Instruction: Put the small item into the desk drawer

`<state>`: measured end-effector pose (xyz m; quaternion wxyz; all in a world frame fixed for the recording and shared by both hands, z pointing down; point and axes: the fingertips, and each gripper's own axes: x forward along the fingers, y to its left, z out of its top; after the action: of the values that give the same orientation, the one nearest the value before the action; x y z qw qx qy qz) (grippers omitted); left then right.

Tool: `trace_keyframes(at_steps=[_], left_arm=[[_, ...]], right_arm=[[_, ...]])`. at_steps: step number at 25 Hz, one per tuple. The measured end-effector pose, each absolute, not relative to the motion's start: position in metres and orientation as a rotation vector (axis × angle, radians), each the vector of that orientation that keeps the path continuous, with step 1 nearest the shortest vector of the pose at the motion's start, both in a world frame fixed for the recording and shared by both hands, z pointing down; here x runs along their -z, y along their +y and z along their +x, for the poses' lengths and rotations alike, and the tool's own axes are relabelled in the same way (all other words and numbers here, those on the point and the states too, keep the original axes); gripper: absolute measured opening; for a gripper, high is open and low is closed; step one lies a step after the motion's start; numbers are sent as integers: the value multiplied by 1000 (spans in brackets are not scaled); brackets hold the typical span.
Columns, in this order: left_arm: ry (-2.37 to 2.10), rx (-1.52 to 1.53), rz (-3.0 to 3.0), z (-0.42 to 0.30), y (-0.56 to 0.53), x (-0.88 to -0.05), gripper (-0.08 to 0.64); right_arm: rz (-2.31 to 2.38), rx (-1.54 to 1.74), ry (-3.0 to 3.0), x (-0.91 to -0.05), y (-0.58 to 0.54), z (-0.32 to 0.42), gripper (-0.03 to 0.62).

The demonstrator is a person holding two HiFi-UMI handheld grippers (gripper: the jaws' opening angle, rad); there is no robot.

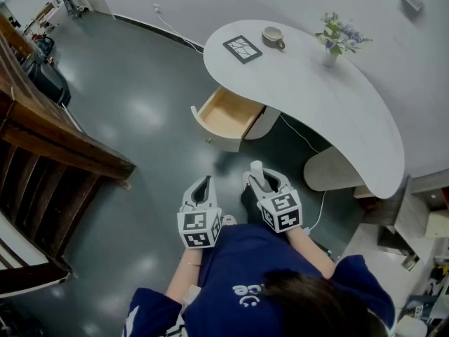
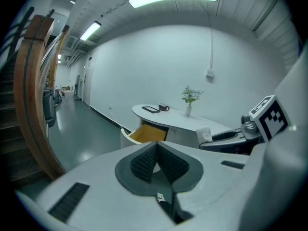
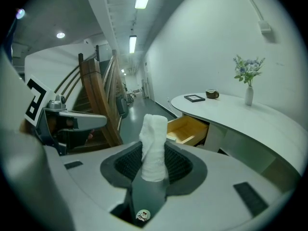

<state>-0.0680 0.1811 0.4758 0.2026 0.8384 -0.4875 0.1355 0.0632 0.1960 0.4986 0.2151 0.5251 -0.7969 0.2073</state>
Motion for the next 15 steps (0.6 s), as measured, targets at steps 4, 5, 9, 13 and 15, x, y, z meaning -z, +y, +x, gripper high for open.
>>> trace_keyframes(at_steps=[4,5,9,13,15], left_arm=[[-1403,-404,2306,-69,160,-480,3],[-1412,-411,2300,-68,154,-480,3],[-1457,-423,2273,-65,126,-481,3],[-1508,-407,2221,-63,95,-480,3],[-1529,-404,2199,-60,80,-478,3]], right_arm=[[1407,-579,-2251,-498,165,62,143],[1399,-583,-2258,-498,156,63,143],[1384,-600,-2272,-499,119,71,143],[1351,-603,-2292,-496,80,78,144],[1324,-599,-2304,-495,61,80,143]])
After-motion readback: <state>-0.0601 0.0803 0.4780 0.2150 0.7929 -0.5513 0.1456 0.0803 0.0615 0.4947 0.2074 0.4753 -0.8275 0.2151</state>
